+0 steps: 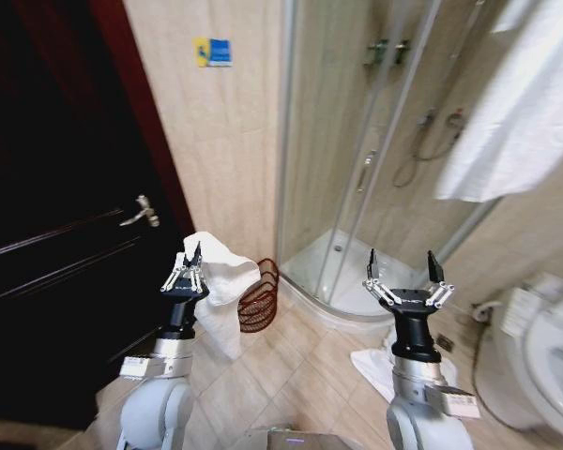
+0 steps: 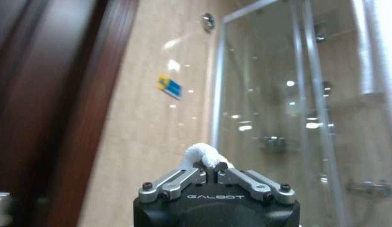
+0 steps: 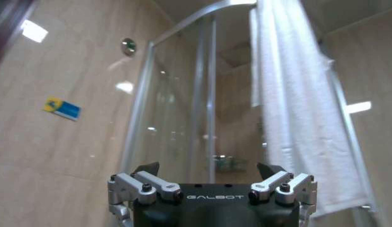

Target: Discard the used towel into the hamper.

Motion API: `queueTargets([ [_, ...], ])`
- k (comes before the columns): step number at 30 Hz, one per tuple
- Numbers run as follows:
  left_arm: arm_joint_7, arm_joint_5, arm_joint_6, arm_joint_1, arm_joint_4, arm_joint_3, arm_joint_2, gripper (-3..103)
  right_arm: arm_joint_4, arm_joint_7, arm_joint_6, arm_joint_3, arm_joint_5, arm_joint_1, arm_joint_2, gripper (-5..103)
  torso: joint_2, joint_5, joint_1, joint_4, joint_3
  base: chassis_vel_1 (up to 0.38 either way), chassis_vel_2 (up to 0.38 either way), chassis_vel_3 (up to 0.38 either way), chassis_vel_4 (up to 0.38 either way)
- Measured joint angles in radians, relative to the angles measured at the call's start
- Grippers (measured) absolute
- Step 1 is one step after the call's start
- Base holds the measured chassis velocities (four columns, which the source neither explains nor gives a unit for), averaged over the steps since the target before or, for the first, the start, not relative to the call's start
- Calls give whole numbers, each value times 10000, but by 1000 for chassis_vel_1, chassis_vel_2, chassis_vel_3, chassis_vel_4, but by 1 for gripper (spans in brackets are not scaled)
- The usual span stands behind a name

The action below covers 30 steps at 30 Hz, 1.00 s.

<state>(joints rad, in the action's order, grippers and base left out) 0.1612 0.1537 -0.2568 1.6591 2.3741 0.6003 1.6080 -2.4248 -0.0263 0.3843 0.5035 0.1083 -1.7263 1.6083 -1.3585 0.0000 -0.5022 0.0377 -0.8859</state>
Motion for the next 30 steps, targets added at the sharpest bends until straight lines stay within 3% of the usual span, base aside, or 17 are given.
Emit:
queueTargets([
  [9,357,-90,-498,-103,-607,-27,0,4,-3,61,91,-134,-5,-31,1,100,0,3,1,-1,0,-81,-90,-85,-93],
  [14,628,-84,-856,-389,-1720,-39,-86,4,-52,40,165,-243,-23,-39,0,100,0,-2,0,2,0,0,0,0,0],
  [30,460,191,-690,-777,-1943,77,-379,4,-125,308,331,-89,-602,-63,-110,100,1,0,-1,-2,0,-50,54,47,-54],
])
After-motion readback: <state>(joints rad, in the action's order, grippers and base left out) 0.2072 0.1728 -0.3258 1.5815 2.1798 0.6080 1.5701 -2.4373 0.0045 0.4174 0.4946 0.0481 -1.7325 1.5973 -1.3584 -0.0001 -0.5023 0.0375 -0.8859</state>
